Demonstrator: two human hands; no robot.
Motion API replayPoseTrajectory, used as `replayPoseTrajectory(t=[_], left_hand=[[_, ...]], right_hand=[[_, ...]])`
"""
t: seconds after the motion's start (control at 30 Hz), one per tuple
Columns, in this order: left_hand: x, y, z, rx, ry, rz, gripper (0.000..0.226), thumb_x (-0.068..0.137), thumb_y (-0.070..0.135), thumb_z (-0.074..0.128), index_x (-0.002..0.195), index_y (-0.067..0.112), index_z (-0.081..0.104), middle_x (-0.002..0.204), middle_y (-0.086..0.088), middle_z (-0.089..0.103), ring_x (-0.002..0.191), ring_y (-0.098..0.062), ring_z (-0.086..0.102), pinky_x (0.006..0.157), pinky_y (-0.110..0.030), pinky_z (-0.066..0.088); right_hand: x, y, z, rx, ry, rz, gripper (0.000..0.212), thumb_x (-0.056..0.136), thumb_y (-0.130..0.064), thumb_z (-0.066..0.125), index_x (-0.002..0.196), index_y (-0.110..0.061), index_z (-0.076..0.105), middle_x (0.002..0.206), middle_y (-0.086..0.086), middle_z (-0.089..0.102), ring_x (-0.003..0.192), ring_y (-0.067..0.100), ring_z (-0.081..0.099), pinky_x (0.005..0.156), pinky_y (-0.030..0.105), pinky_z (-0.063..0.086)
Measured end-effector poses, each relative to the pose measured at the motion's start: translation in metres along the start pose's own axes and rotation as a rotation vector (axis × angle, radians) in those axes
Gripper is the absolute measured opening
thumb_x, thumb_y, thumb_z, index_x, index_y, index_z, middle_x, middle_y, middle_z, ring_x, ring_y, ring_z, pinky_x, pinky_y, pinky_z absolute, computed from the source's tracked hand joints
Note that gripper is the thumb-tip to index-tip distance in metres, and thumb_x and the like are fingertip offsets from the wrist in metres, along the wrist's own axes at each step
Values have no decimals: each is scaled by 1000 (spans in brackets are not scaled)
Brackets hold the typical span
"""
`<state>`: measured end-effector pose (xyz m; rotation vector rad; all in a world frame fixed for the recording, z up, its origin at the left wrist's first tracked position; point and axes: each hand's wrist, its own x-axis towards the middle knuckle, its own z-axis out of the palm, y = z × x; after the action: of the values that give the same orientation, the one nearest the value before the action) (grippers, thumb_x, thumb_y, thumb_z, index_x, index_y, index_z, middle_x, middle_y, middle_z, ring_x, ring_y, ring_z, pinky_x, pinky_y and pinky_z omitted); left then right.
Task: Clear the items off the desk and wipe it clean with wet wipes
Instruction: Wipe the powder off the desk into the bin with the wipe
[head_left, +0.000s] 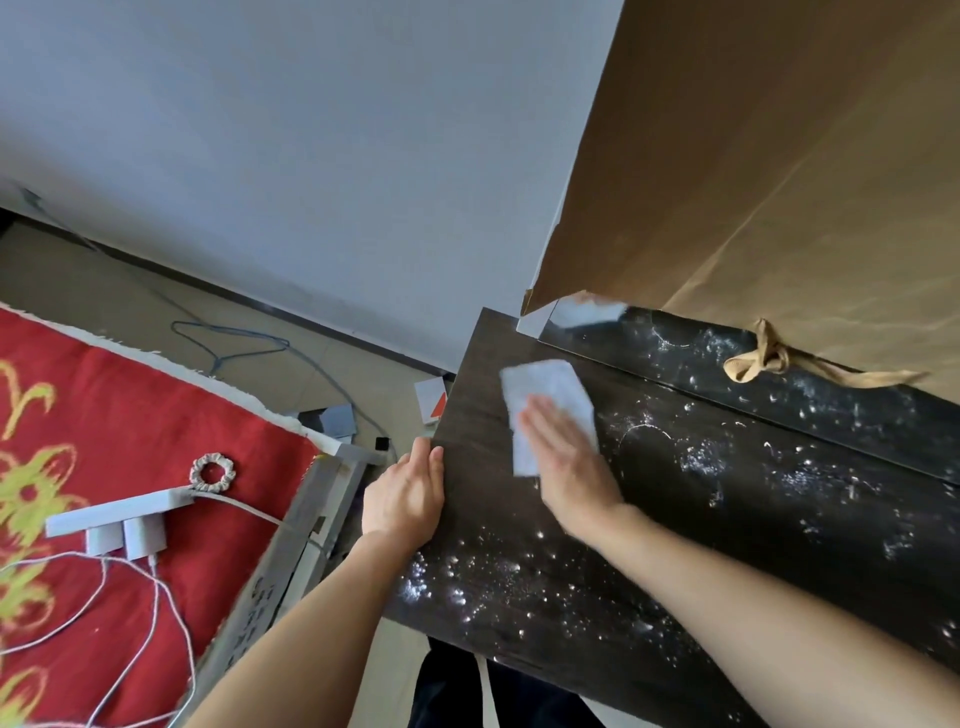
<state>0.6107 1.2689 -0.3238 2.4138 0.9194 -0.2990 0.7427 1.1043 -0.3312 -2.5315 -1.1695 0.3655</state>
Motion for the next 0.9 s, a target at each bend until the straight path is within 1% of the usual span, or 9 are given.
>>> replayPoseTrajectory(t=[0.07,0.1,0.2,0.27,0.33,0.43,0.57,0.73,0.9], left_hand=[[1,0,1,-2,2,-7,24,99,45,14,90,27,26,90,-5,64,80,-29,60,64,-34,36],[1,-1,1,-4,1,-9,24,99,45,14,89,27,26,90,-5,64,80,-29,60,64,-34,37],[1,0,2,-15,-1,-13,25,99,45,14,88,27,26,89,-4,63,82,-31,60,65,-35,38],[0,0,2,-19,7,-20,25,99,45,15,87,27,27,87,-4,62,81,-31,60,65,-35,37],[0,0,2,-18,11,-16,26,99,45,15,87,26,28,83,-2,60,79,-29,59,64,-34,37],[0,0,1,-10,6,-15,27,99,45,15,87,26,28,77,2,54,72,-25,57,63,-33,37],[0,0,4,-1,29,-22,27,99,45,15,86,26,29,79,1,58,75,-26,58,63,-34,37],[0,-2,7,-1,39,-20,30,99,46,15,88,23,32,79,0,58,78,-29,58,66,-38,44],[0,-2,4,22,5,-16,32,99,46,15,89,23,34,85,-3,61,81,-28,59,68,-38,43]], right_hand=[[-14,-1,-3,-32,-97,-216,62,81,6,23,140,-4,40,149,10,33,140,22,24,119,30,10],[-9,9,-9,-25,-98,-247,63,81,7,21,141,-5,38,150,8,31,140,20,20,119,30,10],[35,34,-28,-7,-2,-20,64,79,19,36,140,-2,39,150,12,31,141,23,18,116,30,10],[39,24,-24,-17,4,36,65,78,19,37,140,0,36,151,14,28,142,27,18,117,29,3],[12,12,-13,-49,-88,-67,68,77,18,34,143,-1,31,152,9,21,142,22,11,118,27,-3],[-9,19,-19,-17,-150,-256,67,80,10,22,144,-6,31,152,2,18,143,18,14,117,21,-3],[51,16,-26,-66,-90,-145,65,86,14,36,147,-6,22,156,6,15,146,20,9,115,24,-4],[114,-19,-24,-70,-102,-192,64,93,3,45,149,-12,19,159,0,9,146,15,3,109,19,-4],[63,-18,-7,-19,-89,-263,65,88,13,37,148,-8,22,158,5,11,146,18,2,119,33,4]])
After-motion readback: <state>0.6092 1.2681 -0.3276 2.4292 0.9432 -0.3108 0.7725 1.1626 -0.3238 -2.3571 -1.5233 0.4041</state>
